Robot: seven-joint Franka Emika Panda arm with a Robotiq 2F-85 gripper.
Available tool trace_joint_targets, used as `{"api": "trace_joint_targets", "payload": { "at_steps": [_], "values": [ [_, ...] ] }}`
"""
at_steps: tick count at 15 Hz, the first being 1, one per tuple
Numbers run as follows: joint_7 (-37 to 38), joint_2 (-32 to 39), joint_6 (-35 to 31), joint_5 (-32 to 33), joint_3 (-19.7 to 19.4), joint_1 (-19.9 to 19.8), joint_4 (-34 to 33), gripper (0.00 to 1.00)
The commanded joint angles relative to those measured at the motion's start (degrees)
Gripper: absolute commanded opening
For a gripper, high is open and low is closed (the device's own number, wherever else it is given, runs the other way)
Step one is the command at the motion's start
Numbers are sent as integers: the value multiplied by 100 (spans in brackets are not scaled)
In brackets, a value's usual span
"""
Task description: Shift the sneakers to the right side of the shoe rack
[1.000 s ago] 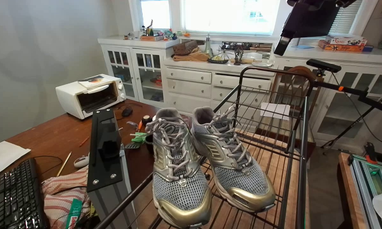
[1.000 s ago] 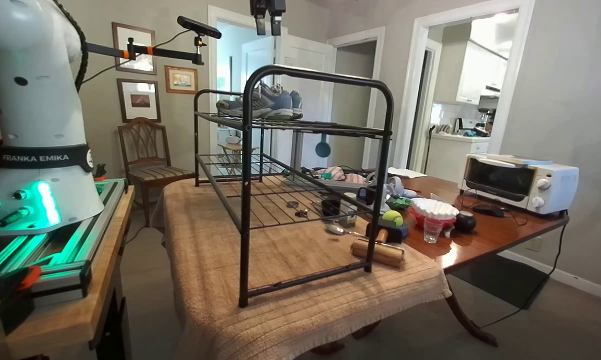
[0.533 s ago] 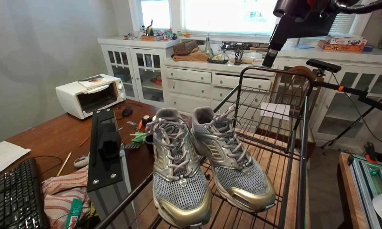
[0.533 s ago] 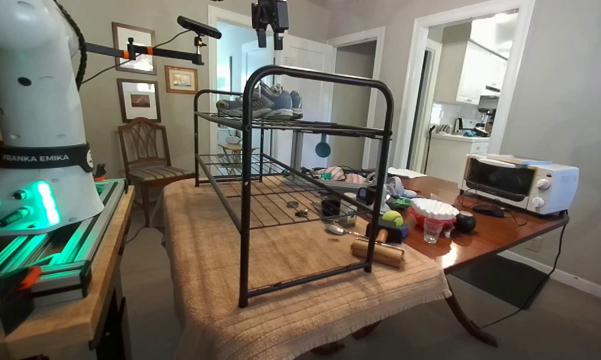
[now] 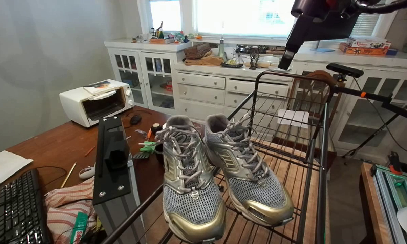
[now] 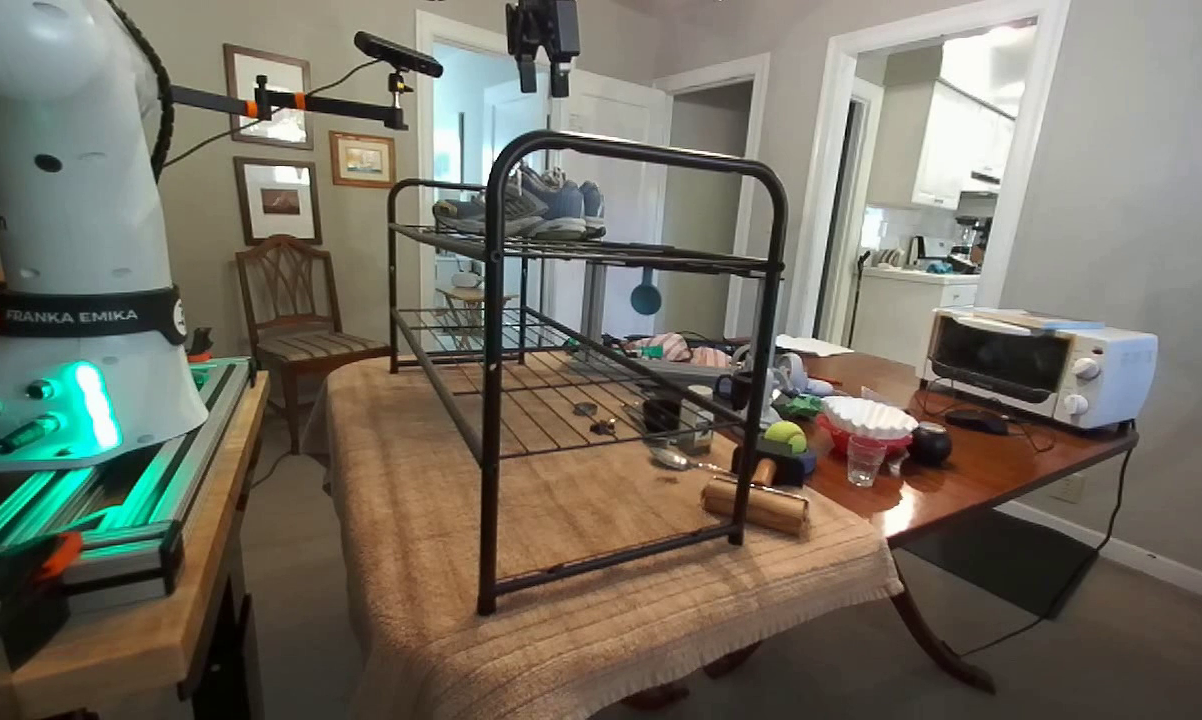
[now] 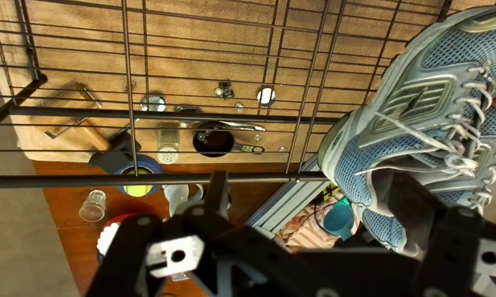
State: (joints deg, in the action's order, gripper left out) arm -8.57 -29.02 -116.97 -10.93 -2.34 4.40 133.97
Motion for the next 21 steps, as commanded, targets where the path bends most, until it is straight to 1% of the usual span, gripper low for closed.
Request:
{"api": "trace_joint_targets", "payload": {
  "at_steps": [1, 6, 9, 15, 21],
  "values": [
    [-23, 286, -394, -111, 67, 57, -129, 100],
    [-21, 716, -953, -240, 196, 239, -266, 100],
    [105, 940, -1160, -114, 382, 271, -323, 100],
    [356, 1236, -1152, 7, 655, 264, -483, 100],
    [742, 1597, -1076, -287, 750, 324, -675, 100]
  ]
}}
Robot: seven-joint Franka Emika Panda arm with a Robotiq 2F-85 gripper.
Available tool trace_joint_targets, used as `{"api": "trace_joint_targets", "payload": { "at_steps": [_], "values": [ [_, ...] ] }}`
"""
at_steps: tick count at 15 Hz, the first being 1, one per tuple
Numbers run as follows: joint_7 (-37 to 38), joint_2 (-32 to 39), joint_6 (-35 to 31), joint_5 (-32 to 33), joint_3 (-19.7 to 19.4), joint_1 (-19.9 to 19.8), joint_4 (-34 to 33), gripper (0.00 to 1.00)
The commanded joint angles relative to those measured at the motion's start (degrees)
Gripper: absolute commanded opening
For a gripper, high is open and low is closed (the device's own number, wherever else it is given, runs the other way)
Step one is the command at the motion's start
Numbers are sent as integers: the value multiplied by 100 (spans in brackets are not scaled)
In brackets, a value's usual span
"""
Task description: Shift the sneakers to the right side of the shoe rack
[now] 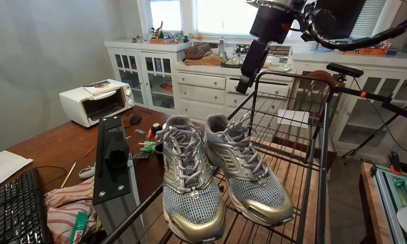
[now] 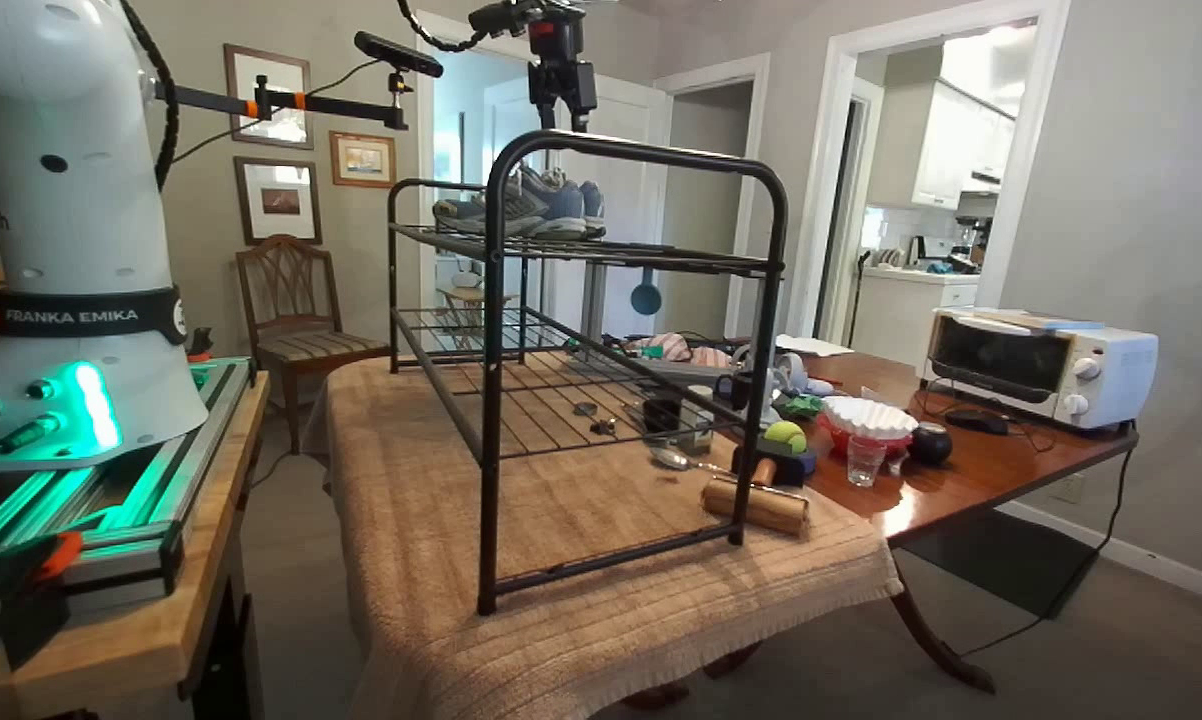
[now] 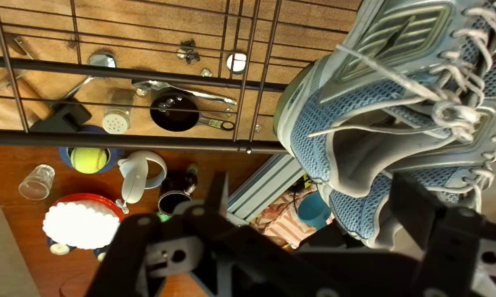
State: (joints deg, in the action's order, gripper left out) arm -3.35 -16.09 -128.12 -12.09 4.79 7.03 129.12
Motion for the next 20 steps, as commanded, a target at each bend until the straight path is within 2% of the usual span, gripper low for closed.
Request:
{"api": "trace_joint_targets", "payload": {
  "at_steps": [1, 17, 18, 19, 20],
  "values": [
    [234, 371, 48, -220, 43, 76, -212, 100],
    [1075, 1266, 166, 39, 315, 66, -515, 99],
    [1117, 1309, 186, 66, 321, 67, -527, 96],
    [1151, 1346, 197, 96, 325, 69, -540, 74],
    [1155, 1373, 202, 103, 327, 71, -548, 71]
  ]
}}
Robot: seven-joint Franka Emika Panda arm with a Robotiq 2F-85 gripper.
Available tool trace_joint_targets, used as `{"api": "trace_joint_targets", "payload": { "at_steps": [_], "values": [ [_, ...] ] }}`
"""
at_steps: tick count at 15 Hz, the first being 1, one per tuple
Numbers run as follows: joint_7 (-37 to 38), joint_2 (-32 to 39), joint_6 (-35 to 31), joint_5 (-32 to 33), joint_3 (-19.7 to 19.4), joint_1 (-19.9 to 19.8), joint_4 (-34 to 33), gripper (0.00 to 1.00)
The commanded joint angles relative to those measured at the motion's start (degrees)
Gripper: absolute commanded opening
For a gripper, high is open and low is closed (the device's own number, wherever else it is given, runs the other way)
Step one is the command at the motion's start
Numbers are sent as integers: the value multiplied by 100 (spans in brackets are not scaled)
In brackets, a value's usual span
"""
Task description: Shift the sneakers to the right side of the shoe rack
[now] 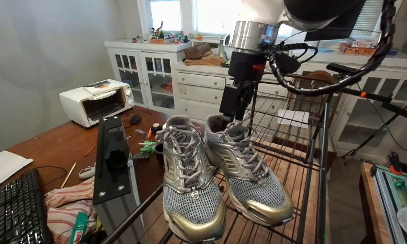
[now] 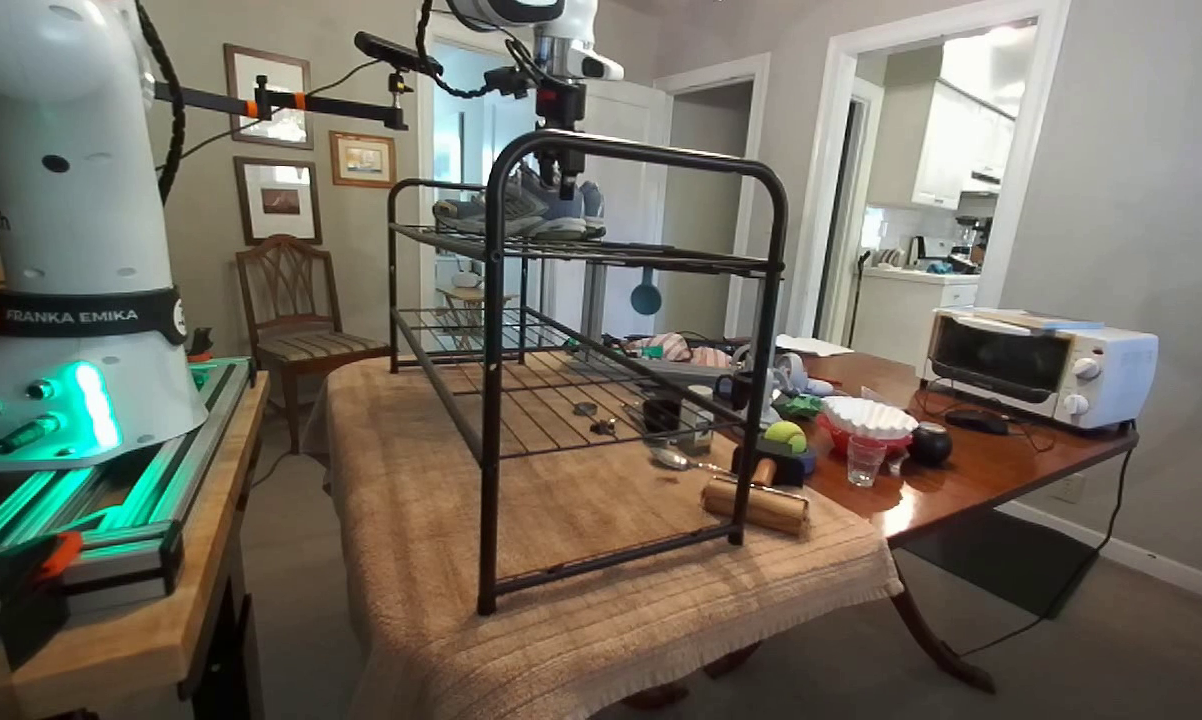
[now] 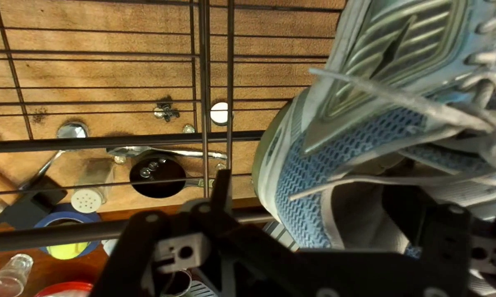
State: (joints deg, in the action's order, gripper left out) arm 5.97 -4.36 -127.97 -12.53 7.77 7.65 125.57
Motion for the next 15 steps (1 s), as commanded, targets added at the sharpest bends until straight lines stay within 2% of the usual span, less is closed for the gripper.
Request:
{"api": "trace_joint_targets", "payload": {
  "at_steps": [1, 8, 9, 15],
  "values": [
    [231, 222, 198, 159, 30, 11, -207, 60],
    [15, 278, 397, -17, 14, 15, -315, 6],
    [-74, 249, 405, -59, 3, 9, -311, 2],
    [-931, 76, 546, -213, -79, -33, -277, 2]
  ]
}}
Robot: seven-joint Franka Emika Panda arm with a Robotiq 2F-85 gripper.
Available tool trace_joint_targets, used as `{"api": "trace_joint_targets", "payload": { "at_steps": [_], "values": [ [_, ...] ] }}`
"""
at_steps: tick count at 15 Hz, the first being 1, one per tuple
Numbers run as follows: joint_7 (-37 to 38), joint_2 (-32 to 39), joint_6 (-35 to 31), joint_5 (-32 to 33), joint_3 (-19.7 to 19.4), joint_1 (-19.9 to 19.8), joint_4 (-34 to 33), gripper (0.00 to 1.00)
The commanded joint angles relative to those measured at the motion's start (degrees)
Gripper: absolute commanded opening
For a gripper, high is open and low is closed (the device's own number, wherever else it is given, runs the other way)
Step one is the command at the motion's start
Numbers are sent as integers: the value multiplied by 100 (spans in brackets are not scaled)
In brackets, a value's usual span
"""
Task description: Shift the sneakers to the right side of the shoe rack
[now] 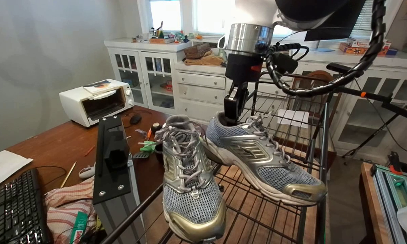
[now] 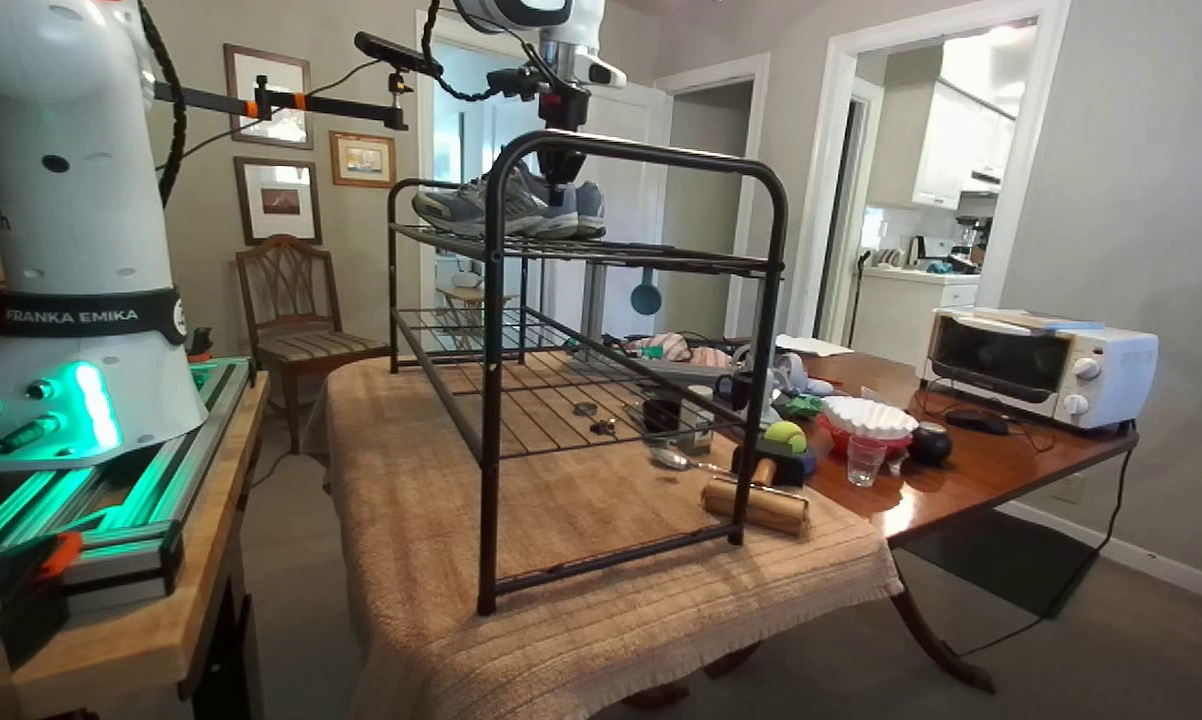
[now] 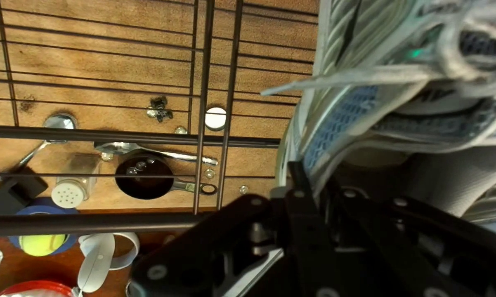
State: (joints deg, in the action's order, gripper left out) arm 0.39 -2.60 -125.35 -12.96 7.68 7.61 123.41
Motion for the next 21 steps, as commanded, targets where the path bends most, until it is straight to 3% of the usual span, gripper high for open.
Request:
{"api": "trace_joint_targets", "payload": {
  "at_steps": [1, 13, 21],
  "values": [
    [-447, -140, 329, -150, -92, -43, -53, 2],
    [-973, -1325, 1462, 235, -713, -476, 320, 2],
    [-1298, -1515, 1449, 1386, -1062, -882, 519, 2]
  ]
}}
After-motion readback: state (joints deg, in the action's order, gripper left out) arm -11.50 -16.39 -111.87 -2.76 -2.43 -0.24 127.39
